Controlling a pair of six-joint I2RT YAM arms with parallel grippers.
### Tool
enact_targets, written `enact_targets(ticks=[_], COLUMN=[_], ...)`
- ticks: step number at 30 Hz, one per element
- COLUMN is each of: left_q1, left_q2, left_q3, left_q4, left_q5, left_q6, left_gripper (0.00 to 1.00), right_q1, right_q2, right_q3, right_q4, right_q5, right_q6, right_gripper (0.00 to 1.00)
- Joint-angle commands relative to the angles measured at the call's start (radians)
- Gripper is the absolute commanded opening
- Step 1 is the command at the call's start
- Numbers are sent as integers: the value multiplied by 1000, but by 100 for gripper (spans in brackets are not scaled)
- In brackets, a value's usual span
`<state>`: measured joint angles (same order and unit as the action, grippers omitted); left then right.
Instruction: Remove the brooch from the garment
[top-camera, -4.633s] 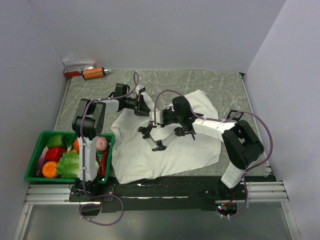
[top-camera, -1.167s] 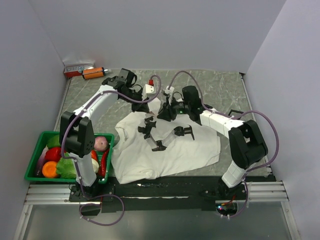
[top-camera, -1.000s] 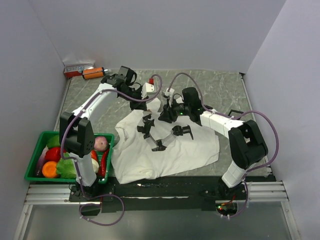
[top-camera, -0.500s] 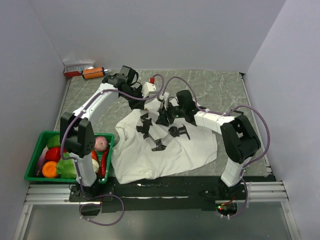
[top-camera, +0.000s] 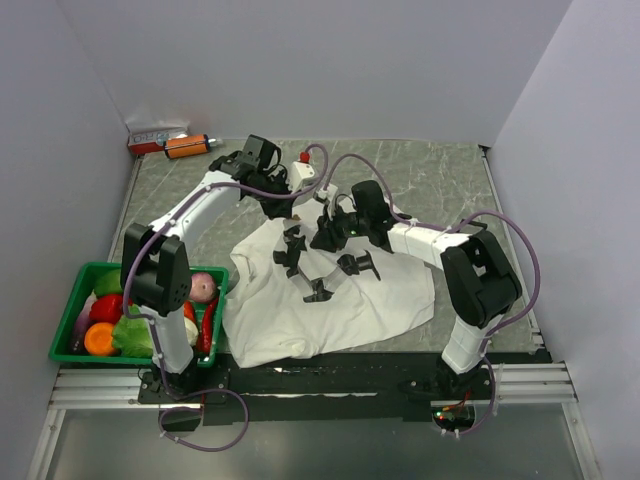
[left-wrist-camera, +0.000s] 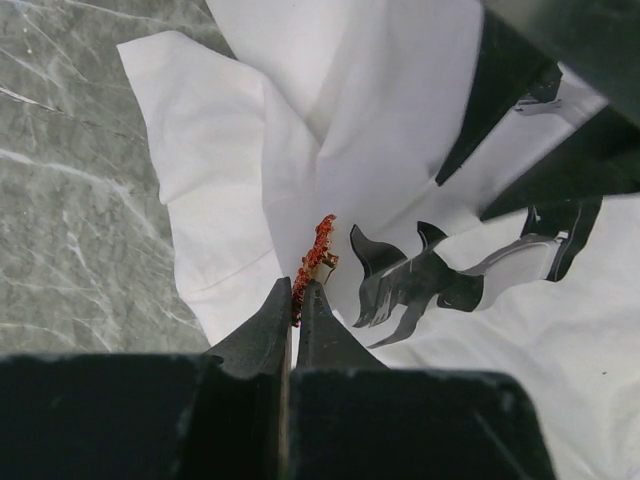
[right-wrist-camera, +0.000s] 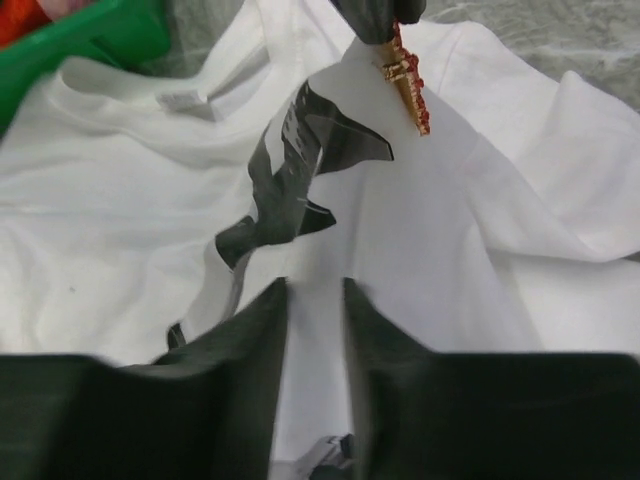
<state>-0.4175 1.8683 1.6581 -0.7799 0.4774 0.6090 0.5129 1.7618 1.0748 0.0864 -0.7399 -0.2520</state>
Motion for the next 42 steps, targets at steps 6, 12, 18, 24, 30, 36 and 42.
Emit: enact_targets(ticks=[6,12,18,24,30,36,42], left_q1=[-6,-7,-6,-6,-6,-6,-6], left_q2=[2,11,8,2,-14,-14,-105], left_q3=[65,74,52,17,-37,-32,-113], left_q4=[2,-25,-22,1,27,11,117], left_q5=[-43,-30,-43,-75,-98,-79,-83], left_q6=[-34,-78,-94,-49,21,84,110], left_gripper=[1,1,1,1,1,1,1], right_q1=[67,102,99,56,27,12,-54], right_q2=[7,106,99,-8,-128,-136,-93], right_q3=[20,106,122,56,-13,-32,-4], right_q4=[220,237,219,194,156,124,180], right_q5=[80,158,221,191,155,165,62], right_q6=[103,129,123,120,105,106,317], right_gripper=[52,47,7,0,0,0,0])
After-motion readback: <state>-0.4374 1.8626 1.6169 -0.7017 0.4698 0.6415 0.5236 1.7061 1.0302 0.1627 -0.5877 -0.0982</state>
